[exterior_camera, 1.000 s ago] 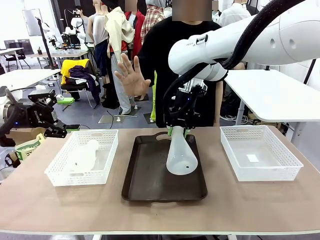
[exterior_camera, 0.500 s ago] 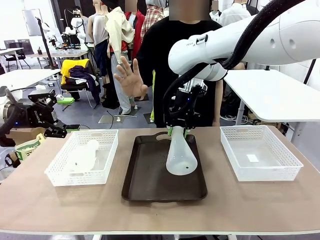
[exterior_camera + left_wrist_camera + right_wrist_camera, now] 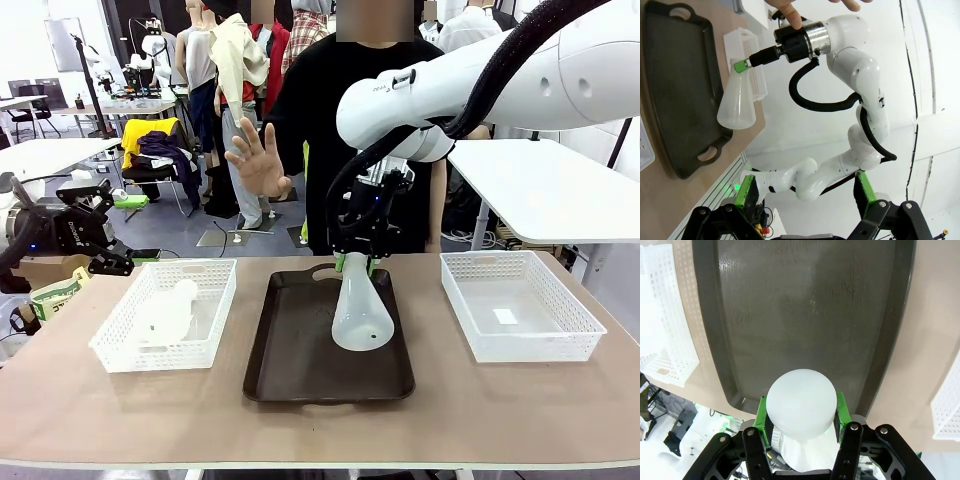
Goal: Prepare the laboratory tools.
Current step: Place the picked Big flask upright in the Handle tray as instructed by the person.
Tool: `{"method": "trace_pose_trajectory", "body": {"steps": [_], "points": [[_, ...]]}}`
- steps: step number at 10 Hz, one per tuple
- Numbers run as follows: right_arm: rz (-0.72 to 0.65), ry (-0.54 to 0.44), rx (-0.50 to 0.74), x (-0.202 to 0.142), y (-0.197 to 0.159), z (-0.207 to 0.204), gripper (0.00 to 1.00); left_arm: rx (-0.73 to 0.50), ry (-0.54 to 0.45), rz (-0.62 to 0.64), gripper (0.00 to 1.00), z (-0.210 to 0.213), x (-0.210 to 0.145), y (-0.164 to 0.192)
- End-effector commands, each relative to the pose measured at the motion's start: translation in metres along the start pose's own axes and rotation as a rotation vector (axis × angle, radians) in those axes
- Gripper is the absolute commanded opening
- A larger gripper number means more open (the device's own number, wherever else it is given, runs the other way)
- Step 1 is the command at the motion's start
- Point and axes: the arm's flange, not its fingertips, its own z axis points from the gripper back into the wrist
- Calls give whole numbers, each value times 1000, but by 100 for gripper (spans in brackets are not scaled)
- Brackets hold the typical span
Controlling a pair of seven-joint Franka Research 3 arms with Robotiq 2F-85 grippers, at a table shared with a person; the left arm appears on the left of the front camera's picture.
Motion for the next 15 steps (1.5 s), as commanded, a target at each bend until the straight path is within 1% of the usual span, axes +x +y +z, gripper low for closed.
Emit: {"method": "trace_pose_trajectory", "body": {"steps": [1, 15], "points": [[-2, -3, 1, 0, -1, -2, 0, -3, -4, -13, 100, 1, -1, 0], [-2, -3, 1, 0, -1, -2, 0, -3, -4, -13, 100, 1, -1, 0]]}}
